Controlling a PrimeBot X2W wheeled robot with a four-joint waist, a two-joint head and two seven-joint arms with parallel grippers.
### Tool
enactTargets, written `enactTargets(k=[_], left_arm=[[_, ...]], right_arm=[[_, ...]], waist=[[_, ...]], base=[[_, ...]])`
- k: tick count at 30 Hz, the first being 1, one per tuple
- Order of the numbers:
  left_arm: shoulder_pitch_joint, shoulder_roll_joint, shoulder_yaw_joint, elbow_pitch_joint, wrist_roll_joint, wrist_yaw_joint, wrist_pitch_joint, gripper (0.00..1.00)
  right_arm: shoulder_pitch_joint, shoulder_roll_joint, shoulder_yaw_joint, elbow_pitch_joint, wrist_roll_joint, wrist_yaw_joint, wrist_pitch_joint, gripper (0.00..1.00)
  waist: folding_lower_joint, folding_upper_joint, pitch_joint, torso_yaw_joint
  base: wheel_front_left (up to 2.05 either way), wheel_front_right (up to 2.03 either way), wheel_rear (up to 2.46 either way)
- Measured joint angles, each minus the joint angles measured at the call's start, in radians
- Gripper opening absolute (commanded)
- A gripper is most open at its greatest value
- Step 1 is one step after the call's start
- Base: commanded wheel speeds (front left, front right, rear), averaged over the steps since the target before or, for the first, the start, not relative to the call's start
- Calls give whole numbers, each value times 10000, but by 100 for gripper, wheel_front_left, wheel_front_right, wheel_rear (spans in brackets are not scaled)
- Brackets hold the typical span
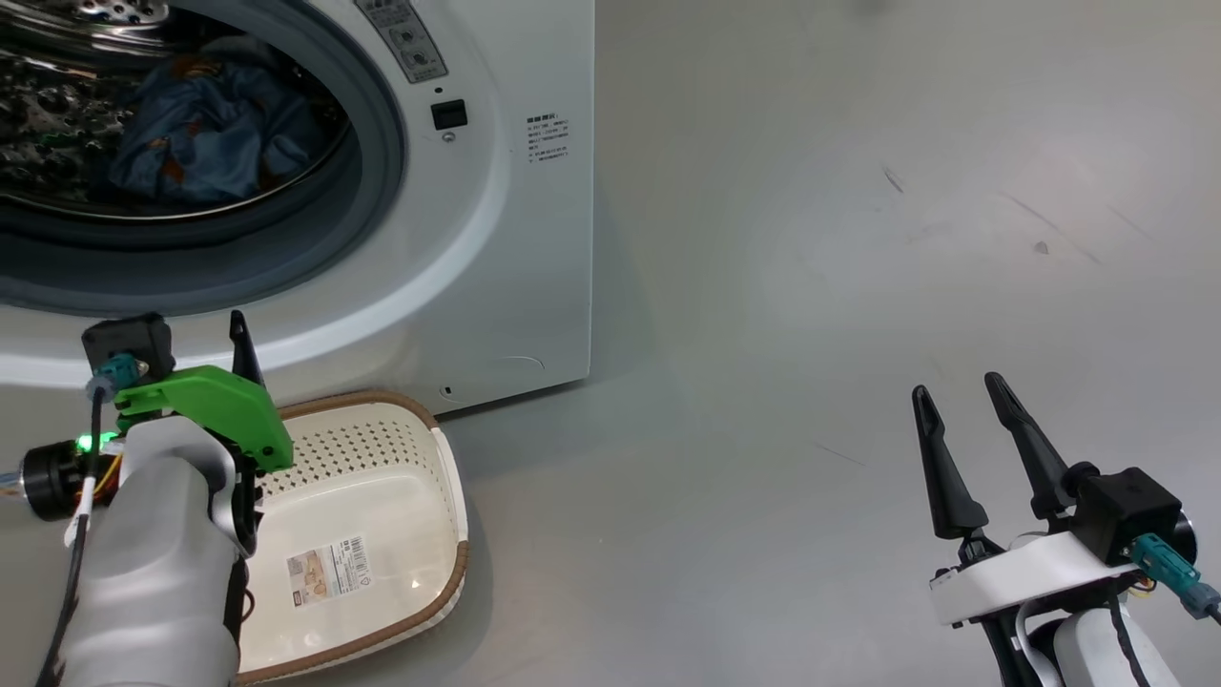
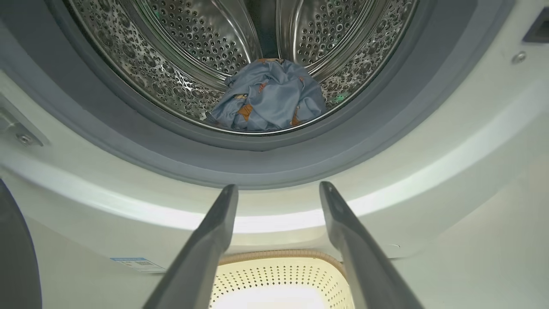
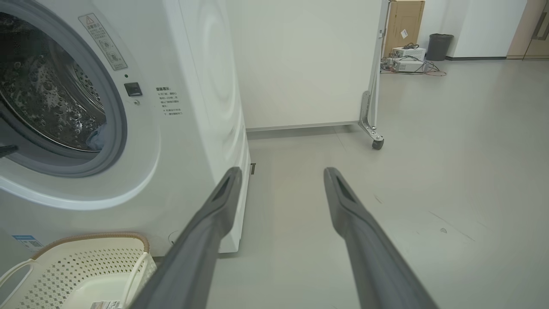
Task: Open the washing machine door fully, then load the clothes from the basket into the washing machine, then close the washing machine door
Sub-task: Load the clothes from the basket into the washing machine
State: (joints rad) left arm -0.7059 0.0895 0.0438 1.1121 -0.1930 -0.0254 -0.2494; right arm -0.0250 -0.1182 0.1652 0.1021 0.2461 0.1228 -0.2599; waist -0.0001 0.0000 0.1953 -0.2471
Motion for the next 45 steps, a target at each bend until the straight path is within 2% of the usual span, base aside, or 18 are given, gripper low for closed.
enactTargets(k=[7, 20, 32, 45], left_arm=[[965, -370, -73, -1181, -100, -188, -25, 100], [3337, -548, -105, -3480, -199, -535, -25, 100], [5175, -573, -17, -5553, -441, -633, -27, 100], [6243, -575, -59, -7442, -777, -633, -27, 100]], right_arm=[[444, -61, -238, -6, -12, -2, 0, 100], [817, -176, -251, -98, -25, -2, 0, 100], [978, -316, -190, -192, -27, -2, 0, 100], [1180, -380, -268, -259, -82, 0, 0, 100]], waist=[[0, 0, -475, 434], [0, 0, -1086, 1182], [0, 0, -1441, 1329], [0, 0, -1587, 1388]], base=[[0, 0, 0], [0, 0, 0], [0, 0, 0], [0, 0, 0]])
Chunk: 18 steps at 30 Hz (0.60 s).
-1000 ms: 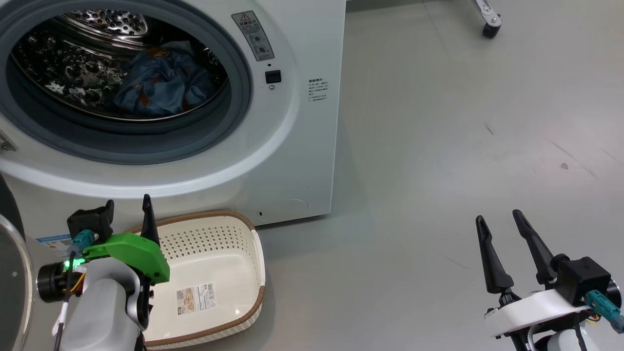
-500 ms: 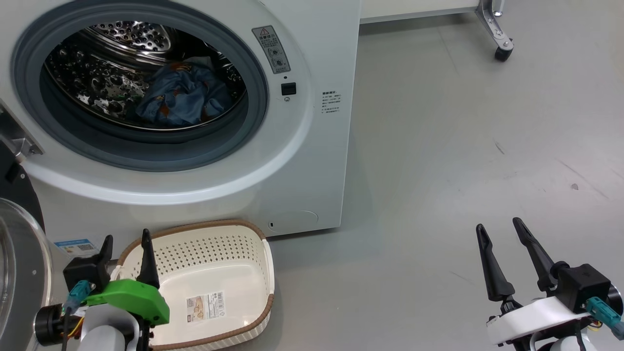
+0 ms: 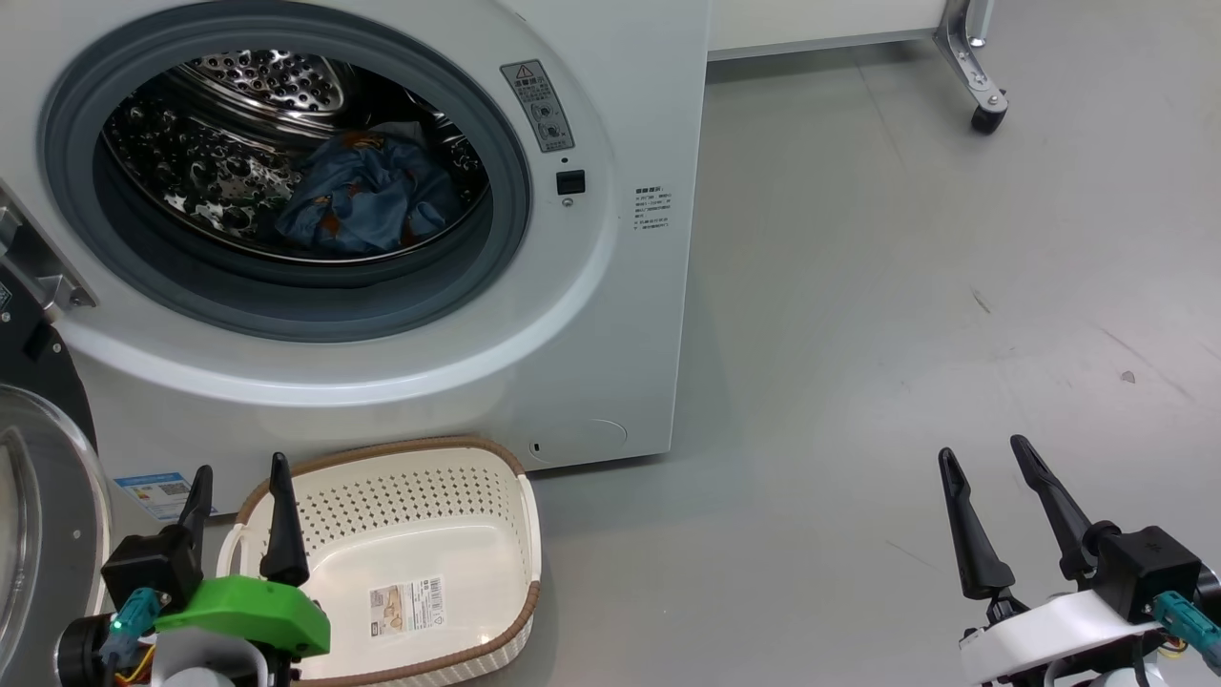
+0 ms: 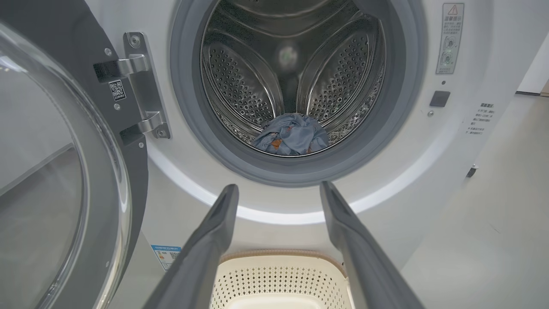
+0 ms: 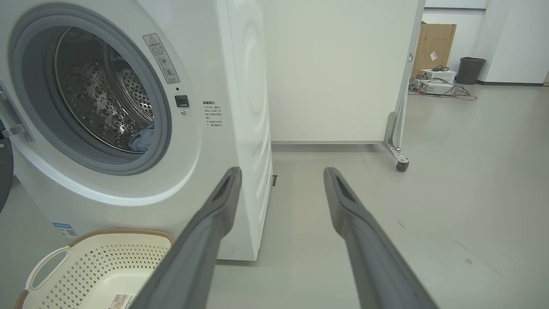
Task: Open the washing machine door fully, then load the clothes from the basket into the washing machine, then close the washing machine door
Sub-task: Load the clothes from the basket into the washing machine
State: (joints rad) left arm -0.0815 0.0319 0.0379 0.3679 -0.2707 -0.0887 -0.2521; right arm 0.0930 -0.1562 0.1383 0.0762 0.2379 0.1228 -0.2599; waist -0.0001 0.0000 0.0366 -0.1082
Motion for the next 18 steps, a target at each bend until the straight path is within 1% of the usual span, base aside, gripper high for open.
enactTargets(k=[10, 14, 18], left_arm=[[826, 10, -525, -865, -255, 79, 0, 100], [1102, 12, -669, -1145, -360, 222, 0, 100], [1275, 13, -686, -1360, -405, 462, 0, 100]], right_arm=[[0, -23, -44, -8, -46, 0, 0, 100], [0, -25, -52, -8, -54, 0, 0, 100], [2, -50, -71, -8, -79, 0, 0, 100]], waist=[[0, 0, 4, 126], [0, 0, 6, 182], [0, 0, -7, 241]], base=[[0, 0, 0], [0, 0, 0], [0, 0, 0]])
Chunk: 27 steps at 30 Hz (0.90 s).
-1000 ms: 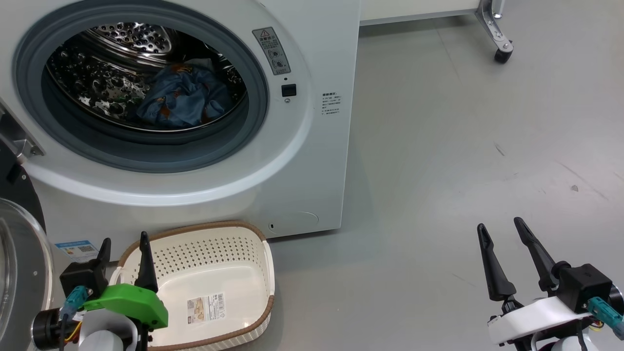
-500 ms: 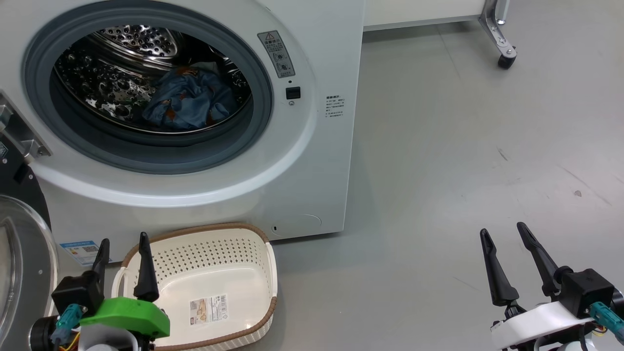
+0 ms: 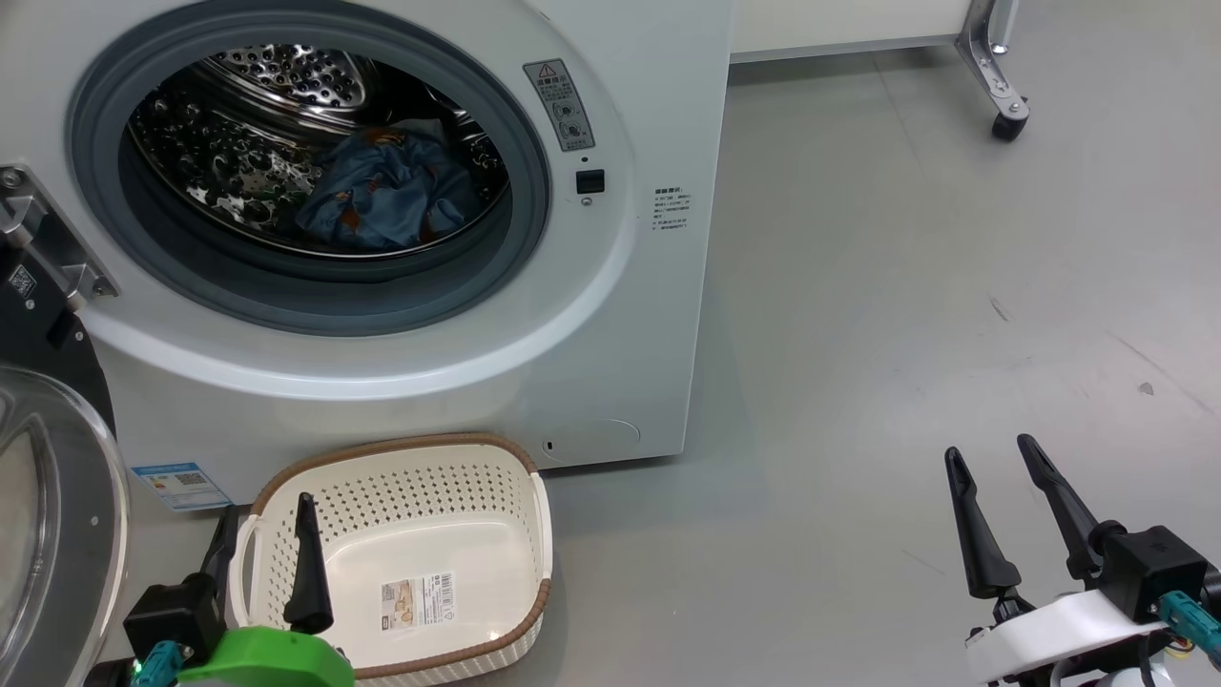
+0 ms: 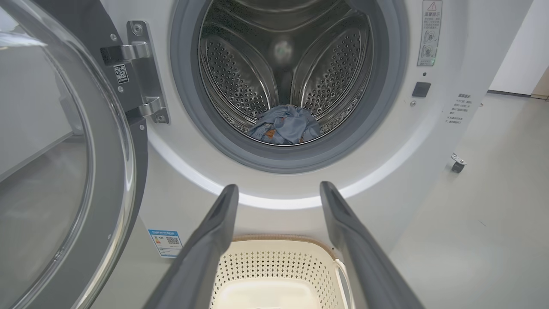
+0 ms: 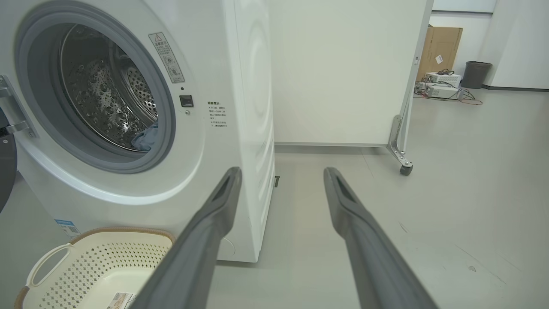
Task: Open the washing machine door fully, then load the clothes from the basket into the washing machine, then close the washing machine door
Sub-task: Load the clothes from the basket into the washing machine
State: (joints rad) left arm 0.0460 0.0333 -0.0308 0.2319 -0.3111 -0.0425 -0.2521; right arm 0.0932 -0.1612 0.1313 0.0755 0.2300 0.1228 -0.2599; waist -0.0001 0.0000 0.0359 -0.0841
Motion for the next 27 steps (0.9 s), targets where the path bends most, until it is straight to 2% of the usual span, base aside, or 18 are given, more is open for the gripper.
enactTargets(k=[17, 27], left_arm=[[436, 10, -236, -809, -236, 522, 0, 100], [629, 13, -382, -1066, -251, 619, 0, 100]], right_arm=[[125, -56, 102, -15, -21, 0, 0, 100], [128, -65, 148, -15, -21, -2, 0, 100]], waist=[[0, 0, -87, 395], [1, 0, -126, 551]], base=[[0, 0, 0], [0, 0, 0]])
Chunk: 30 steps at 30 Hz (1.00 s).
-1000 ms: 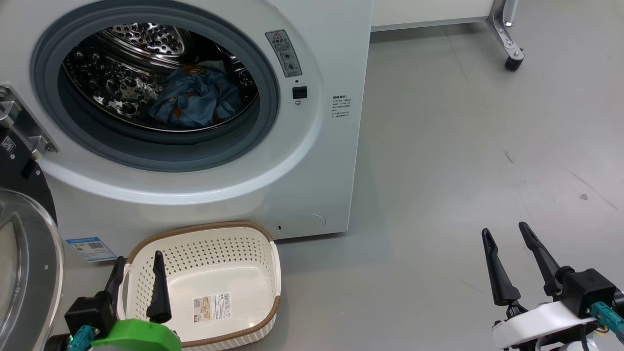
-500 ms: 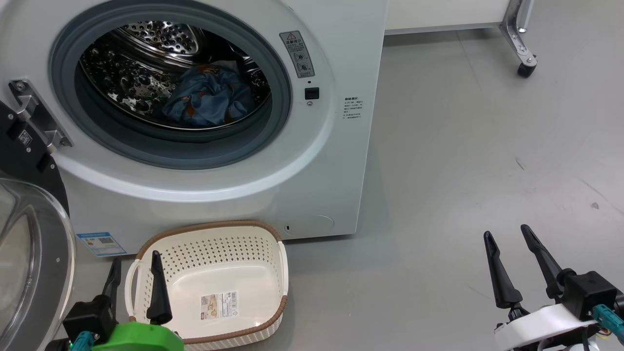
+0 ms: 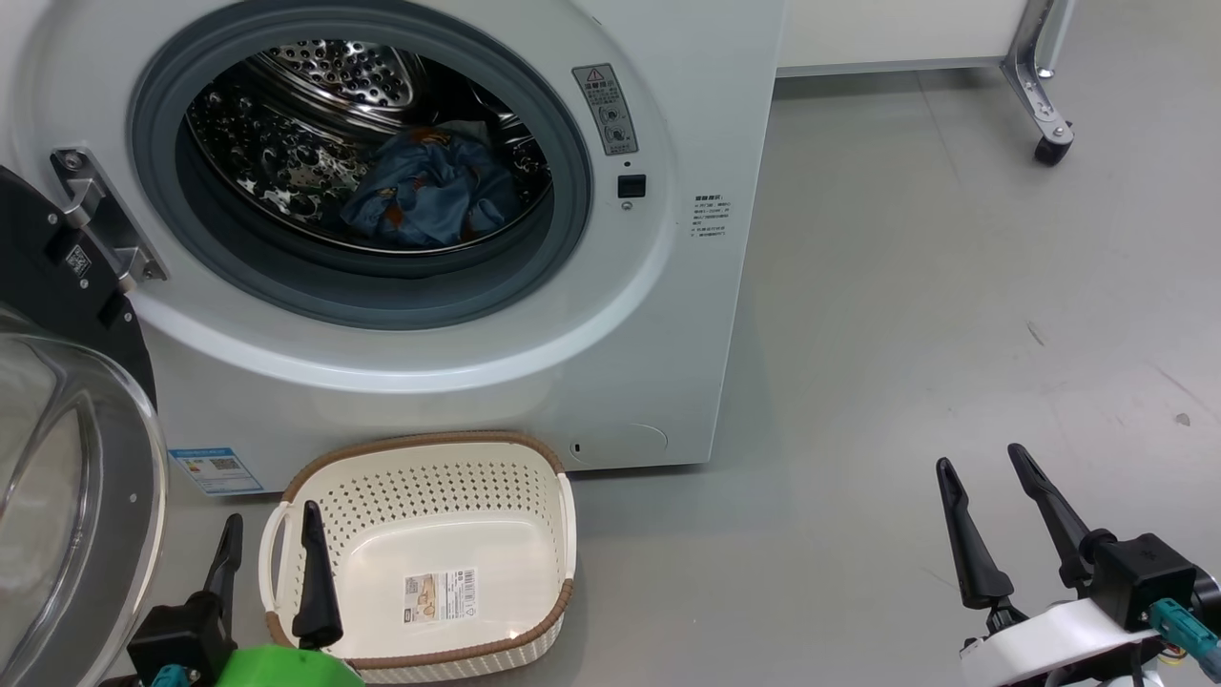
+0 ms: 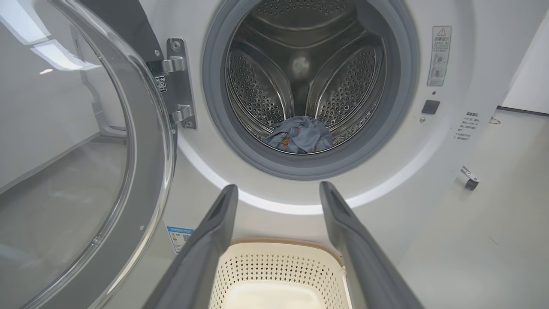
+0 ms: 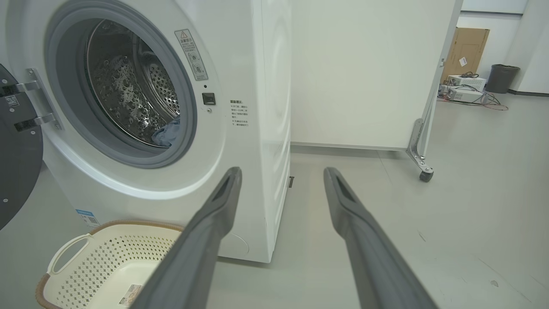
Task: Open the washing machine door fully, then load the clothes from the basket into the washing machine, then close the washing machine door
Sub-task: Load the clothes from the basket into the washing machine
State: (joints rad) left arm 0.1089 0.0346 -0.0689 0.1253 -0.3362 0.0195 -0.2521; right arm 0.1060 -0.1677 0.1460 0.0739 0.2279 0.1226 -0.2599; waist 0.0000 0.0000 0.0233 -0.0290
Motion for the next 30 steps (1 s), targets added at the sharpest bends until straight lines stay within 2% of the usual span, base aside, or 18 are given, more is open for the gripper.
enactTargets(k=[30], left_arm=[[201, 8, -42, -313, 105, 355, 0, 100]], right_arm=[[0, -35, 19, 0, 0, 0, 0, 100]], waist=[[0, 0, -24, -17]], base=[[-9, 9, -1]])
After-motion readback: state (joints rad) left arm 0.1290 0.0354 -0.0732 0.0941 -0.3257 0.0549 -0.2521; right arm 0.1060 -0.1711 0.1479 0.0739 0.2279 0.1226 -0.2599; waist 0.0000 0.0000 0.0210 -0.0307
